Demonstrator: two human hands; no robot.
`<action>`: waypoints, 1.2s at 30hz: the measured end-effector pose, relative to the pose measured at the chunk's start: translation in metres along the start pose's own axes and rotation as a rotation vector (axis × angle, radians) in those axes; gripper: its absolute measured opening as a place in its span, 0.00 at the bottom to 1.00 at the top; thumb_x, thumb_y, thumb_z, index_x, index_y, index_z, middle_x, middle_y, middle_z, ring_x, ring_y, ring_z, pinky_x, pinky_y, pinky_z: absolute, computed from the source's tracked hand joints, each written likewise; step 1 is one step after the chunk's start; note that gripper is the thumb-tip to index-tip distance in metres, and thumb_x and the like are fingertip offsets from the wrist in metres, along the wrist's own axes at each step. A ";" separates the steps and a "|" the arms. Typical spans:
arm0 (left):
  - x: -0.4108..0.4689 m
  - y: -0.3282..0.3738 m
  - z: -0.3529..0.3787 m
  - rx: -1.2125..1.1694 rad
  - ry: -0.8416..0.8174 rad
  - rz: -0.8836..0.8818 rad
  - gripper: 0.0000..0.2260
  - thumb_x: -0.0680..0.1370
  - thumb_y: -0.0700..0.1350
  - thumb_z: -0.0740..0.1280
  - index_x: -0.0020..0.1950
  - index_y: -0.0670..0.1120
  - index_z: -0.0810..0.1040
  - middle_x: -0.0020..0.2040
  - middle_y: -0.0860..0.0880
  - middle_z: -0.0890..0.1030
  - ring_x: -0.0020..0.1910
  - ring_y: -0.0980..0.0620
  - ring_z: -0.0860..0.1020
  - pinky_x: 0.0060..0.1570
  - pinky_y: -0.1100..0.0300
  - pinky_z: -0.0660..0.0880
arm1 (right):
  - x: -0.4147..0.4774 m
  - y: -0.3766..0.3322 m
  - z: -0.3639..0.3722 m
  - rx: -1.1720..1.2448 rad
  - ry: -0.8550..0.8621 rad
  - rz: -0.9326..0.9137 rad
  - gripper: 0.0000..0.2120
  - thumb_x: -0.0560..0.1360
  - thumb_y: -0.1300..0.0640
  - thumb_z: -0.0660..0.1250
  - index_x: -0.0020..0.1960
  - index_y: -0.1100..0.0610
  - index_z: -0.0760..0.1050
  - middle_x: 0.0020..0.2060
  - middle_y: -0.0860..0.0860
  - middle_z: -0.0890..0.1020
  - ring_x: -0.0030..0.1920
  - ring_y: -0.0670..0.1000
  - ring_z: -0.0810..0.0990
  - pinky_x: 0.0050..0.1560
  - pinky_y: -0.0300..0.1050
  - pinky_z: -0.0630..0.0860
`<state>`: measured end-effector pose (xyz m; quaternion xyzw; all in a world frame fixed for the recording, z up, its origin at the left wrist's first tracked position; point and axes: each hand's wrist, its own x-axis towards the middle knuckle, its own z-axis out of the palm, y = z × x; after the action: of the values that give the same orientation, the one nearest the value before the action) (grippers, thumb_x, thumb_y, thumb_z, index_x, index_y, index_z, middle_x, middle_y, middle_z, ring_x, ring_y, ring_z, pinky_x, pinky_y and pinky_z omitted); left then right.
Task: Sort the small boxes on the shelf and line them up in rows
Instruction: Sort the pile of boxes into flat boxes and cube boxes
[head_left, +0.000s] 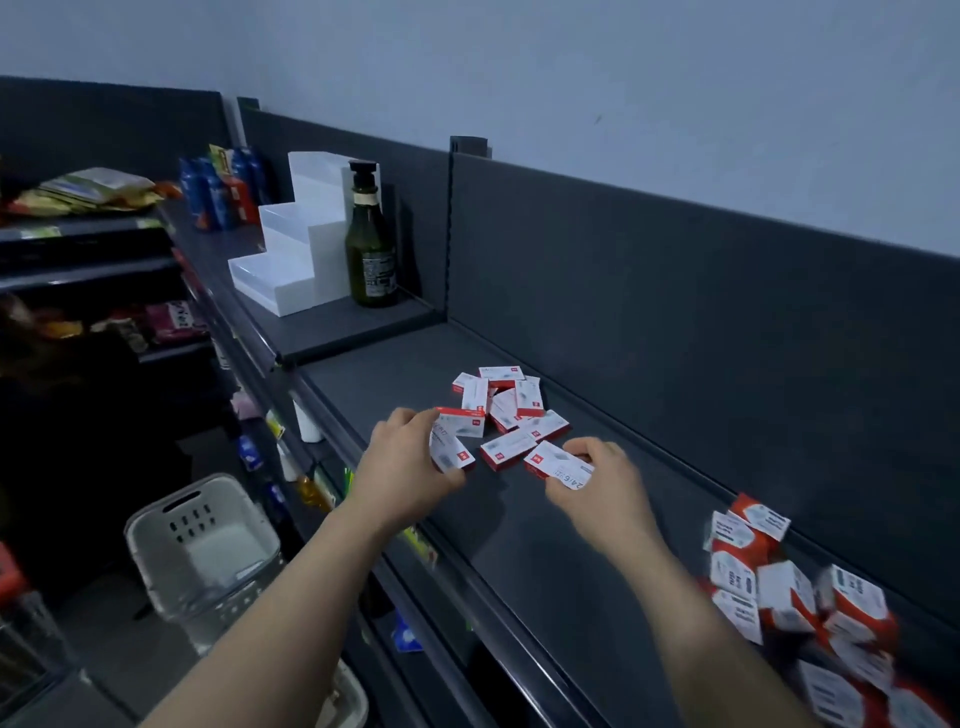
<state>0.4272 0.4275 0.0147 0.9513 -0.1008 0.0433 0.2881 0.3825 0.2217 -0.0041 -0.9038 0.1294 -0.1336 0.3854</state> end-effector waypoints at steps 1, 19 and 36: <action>0.013 -0.007 -0.001 -0.014 -0.005 0.010 0.32 0.72 0.51 0.70 0.74 0.50 0.63 0.70 0.49 0.67 0.68 0.49 0.64 0.62 0.55 0.68 | 0.008 -0.002 0.008 0.006 0.019 0.010 0.17 0.69 0.57 0.69 0.58 0.52 0.75 0.51 0.46 0.73 0.45 0.46 0.75 0.38 0.38 0.69; 0.173 -0.066 0.019 -0.048 -0.226 0.130 0.28 0.76 0.50 0.68 0.73 0.47 0.64 0.71 0.46 0.64 0.69 0.44 0.62 0.64 0.53 0.66 | 0.088 -0.016 0.097 0.008 0.247 0.161 0.11 0.68 0.57 0.72 0.49 0.53 0.78 0.49 0.46 0.78 0.52 0.50 0.77 0.51 0.53 0.77; 0.180 -0.039 0.034 -0.031 -0.139 0.289 0.19 0.78 0.53 0.64 0.68 0.49 0.72 0.65 0.49 0.73 0.62 0.47 0.71 0.58 0.54 0.71 | 0.099 -0.007 0.088 -0.159 0.243 0.044 0.10 0.74 0.54 0.66 0.54 0.52 0.79 0.52 0.42 0.79 0.54 0.45 0.75 0.51 0.41 0.73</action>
<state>0.6118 0.4103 -0.0094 0.9231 -0.2568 0.0166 0.2859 0.5053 0.2513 -0.0433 -0.9055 0.2053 -0.2230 0.2969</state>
